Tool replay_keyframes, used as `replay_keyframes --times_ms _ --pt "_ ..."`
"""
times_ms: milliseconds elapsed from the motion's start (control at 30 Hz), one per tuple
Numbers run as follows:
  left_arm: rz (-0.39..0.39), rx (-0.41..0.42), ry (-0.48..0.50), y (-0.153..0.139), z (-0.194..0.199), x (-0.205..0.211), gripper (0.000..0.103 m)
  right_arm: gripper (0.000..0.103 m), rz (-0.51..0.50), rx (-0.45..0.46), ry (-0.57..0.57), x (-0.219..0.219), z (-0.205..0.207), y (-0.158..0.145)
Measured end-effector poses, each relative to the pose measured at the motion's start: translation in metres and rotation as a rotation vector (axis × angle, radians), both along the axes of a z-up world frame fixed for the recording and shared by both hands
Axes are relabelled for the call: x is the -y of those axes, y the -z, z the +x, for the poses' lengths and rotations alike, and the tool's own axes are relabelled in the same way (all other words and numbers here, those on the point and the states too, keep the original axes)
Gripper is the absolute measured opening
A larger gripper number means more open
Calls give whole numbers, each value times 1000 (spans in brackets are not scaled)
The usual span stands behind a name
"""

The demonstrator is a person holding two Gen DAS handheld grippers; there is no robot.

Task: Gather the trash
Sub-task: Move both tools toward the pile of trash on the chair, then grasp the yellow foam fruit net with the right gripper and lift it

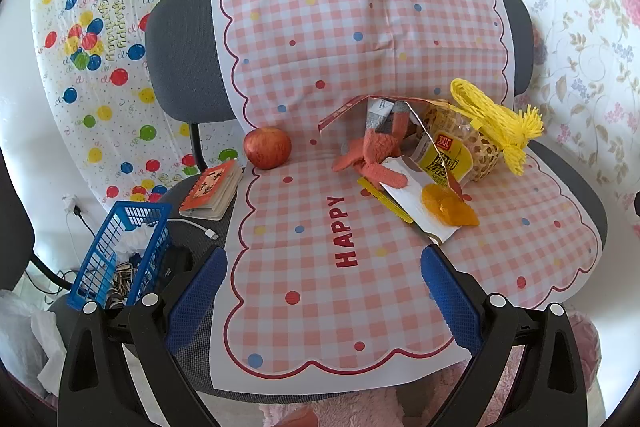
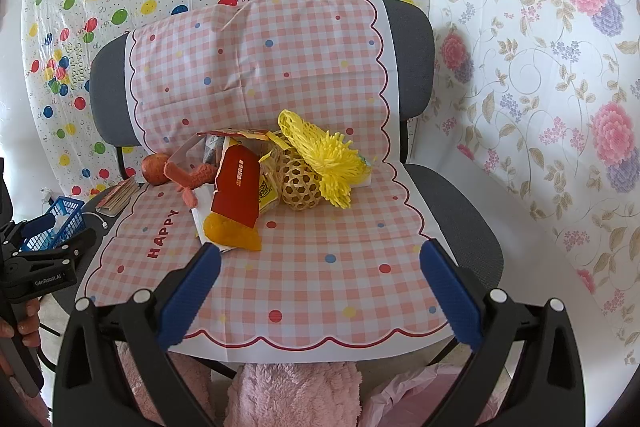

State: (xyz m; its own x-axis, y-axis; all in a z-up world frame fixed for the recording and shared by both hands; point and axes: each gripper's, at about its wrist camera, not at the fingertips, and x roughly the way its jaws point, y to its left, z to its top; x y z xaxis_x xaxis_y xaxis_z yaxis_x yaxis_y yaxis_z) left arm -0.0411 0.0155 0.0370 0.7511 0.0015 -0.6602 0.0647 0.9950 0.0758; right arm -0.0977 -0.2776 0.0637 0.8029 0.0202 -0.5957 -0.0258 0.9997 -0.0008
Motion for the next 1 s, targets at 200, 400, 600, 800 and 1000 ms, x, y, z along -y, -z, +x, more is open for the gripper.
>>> replay_keyframes --times_ms 200,400,600,800,1000 --pt "1 -3 -1 2 -1 -1 96 97 -7 -2 0 0 0 0" --pt "-2 -39 -10 13 6 -3 96 97 9 1 -10 1 7 9" --pt "-1 -67 2 19 18 3 97 97 9 17 -27 3 27 19" --pt "26 -44 -1 18 36 9 97 97 7 90 -66 4 65 23" --pt "32 -54 10 18 57 18 97 97 -78 8 -68 2 111 41"
